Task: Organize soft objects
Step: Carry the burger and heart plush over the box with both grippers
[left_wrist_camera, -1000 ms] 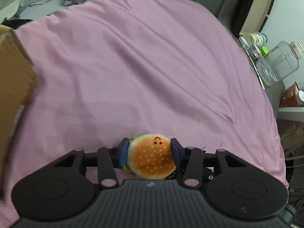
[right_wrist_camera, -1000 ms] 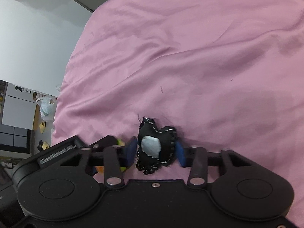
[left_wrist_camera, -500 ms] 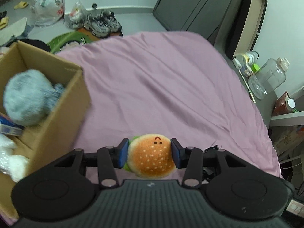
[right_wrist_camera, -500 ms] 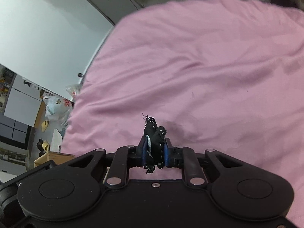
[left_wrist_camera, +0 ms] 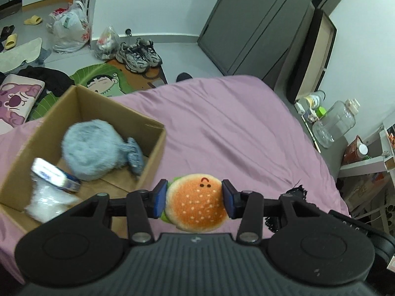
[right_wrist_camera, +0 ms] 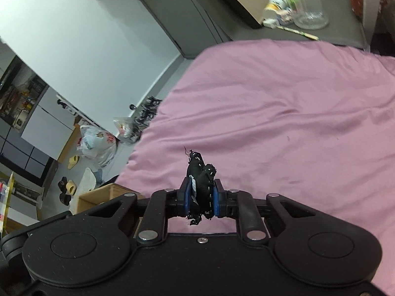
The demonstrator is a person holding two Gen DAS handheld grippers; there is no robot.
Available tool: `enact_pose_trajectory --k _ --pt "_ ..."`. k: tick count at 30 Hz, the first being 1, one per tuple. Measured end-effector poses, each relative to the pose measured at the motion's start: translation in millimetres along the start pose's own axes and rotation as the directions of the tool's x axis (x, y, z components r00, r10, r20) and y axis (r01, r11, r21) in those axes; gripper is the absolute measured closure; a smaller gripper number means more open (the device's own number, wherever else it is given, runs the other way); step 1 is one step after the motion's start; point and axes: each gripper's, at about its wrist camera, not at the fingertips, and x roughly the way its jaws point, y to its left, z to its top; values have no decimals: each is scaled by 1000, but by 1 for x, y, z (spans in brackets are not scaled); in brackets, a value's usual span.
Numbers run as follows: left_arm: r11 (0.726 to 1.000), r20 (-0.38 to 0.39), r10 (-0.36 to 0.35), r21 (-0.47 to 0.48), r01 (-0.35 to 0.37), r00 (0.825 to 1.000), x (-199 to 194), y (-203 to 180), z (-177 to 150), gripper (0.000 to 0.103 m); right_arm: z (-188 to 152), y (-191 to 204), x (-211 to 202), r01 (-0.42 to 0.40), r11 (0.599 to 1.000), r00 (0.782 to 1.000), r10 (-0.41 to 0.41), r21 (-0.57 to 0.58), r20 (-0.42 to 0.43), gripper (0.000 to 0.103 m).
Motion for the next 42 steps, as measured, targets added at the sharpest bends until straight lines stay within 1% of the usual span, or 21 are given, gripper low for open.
enact_pose_trajectory --k 2,3,5,6,7,12,13,14,15,16,21,31,42 --pt "1000 11 -2 -4 2 1000 -10 10 2 58 -1 5 -2 -11 1000 1000 11 -5 1 85" --pt "1000 16 -1 -5 1 1000 -14 15 2 58 -3 14 -5 -39 999 999 39 -22 -1 85" --pt "1000 28 0 -10 0 1000 -22 23 4 58 -5 18 -7 -46 999 999 46 -26 -4 85" --pt "1000 35 1 -13 -1 999 -26 27 5 58 -8 28 -9 -59 997 998 58 -51 -7 85" --pt "1000 41 3 -16 -2 999 -30 33 6 58 -8 28 -9 -59 997 998 58 -51 -7 85" --pt "1000 63 14 -29 -12 998 -45 55 11 58 -18 57 -21 -72 990 997 74 -125 6 85" --pt "999 66 16 -31 -14 998 -47 59 12 58 -18 57 -21 -72 990 997 74 -125 6 85" --pt "999 69 17 -33 -15 997 -49 63 12 58 -20 67 -25 -72 986 997 76 -152 18 85" --pt "999 71 18 -36 -16 997 -51 67 13 58 -20 67 -25 -72 986 997 76 -152 18 85" --pt "999 73 18 -39 -15 997 -53 71 14 58 -23 75 -28 -74 982 996 80 -174 29 85" --pt "999 81 12 -51 -8 997 -61 90 18 58 -28 92 -28 -78 973 995 90 -219 43 85" --pt "998 72 15 -65 -10 997 -64 123 20 58 -44 123 -23 -90 953 995 101 -290 25 85" --pt "997 36 8 -83 -5 999 -50 149 17 58 -63 152 -9 -99 930 995 97 -354 -23 85"
